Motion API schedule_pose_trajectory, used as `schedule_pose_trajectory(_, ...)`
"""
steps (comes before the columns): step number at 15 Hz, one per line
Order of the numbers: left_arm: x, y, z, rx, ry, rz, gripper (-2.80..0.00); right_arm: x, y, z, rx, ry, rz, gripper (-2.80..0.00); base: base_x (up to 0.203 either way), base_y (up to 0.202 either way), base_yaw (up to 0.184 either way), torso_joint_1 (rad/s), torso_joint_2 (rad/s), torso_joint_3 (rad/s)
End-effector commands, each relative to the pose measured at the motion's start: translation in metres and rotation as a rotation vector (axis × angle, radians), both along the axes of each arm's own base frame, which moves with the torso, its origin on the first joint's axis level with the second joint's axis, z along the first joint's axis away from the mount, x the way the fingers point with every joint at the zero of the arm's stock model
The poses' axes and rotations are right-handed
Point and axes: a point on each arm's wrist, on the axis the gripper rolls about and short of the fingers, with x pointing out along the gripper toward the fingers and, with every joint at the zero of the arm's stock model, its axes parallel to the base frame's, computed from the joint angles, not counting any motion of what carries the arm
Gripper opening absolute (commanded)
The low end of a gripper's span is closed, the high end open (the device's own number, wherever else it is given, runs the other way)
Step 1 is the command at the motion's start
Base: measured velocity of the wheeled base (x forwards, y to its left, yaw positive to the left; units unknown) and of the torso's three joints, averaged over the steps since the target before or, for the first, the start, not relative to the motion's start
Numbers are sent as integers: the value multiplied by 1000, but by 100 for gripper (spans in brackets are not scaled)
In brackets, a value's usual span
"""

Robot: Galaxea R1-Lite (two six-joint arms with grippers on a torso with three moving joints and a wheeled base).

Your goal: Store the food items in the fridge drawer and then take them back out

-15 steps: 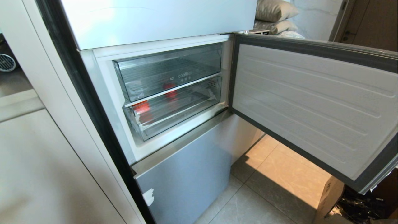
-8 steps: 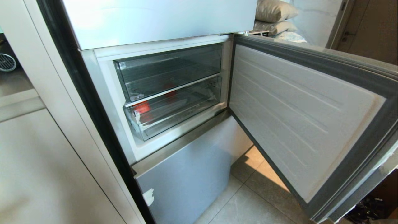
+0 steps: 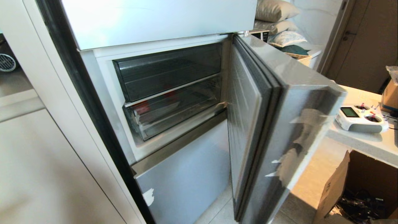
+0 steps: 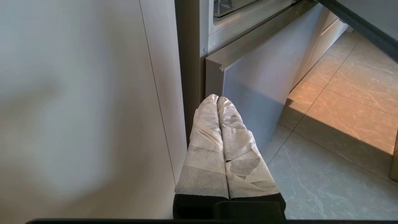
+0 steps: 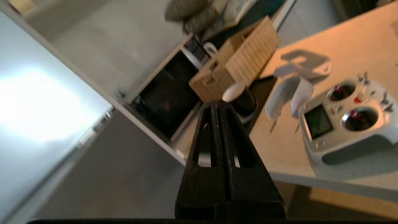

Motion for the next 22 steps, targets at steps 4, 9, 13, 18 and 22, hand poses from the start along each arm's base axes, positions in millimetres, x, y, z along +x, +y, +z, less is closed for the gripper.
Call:
schedule_pose_trajectory(4,0,0,0,0,0,0,-280,73,118,-74,-208,252,462,-280,0,0,0,0,0,0)
schedule_pose_trajectory(9,0,0,0,0,0,0,-280,95,249,-112,-507,146,756,-280,0,0,0,0,0,0)
schedule_pose_trajectory(13,0,0,0,0,0,0,-280,101,315,-112,-577,-13,843,-280,0,0,0,8,1,-1)
schedule_pose_trajectory(18,0,0,0,0,0,0,-280,142,373,-116,-517,-146,827,-280,0,0,0,0,0,0)
schedule_pose_trajectory(22,0,0,0,0,0,0,-280,189,417,-120,-426,-267,680,-280,0,0,0,0,0,0)
